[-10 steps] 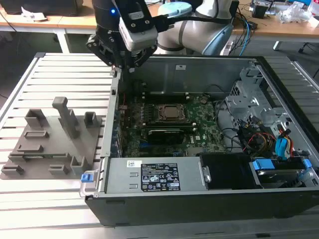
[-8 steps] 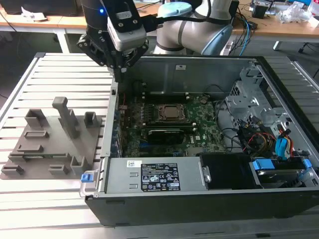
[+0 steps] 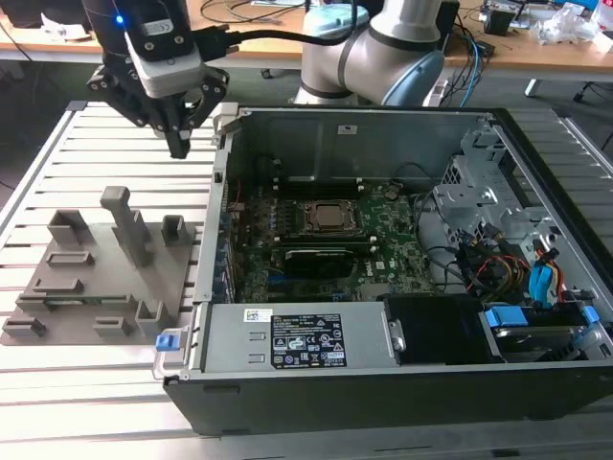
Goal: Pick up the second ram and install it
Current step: 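Reach for the second ram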
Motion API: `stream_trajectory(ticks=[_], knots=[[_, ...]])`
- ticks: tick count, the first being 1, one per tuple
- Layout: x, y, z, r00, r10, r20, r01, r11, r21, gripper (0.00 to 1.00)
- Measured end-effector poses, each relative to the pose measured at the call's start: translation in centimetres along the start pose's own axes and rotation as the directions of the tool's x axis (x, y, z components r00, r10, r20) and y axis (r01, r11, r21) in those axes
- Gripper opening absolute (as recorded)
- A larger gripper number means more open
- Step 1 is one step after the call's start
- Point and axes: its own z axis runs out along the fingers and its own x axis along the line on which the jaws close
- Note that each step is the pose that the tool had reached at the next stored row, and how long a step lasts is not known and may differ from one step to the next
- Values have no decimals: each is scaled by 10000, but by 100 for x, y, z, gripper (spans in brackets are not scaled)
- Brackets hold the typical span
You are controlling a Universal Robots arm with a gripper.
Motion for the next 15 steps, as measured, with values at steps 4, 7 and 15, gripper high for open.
stream_trajectory(ticks=[4,7,15], knots=[[164,-12,-3,10000,1,0,-1,10000,-1,11],[262,-20,-6,10000,-1,0,1,10000,0,11],[647,-48,-14,10000,0,1,0,10000,-1,11]])
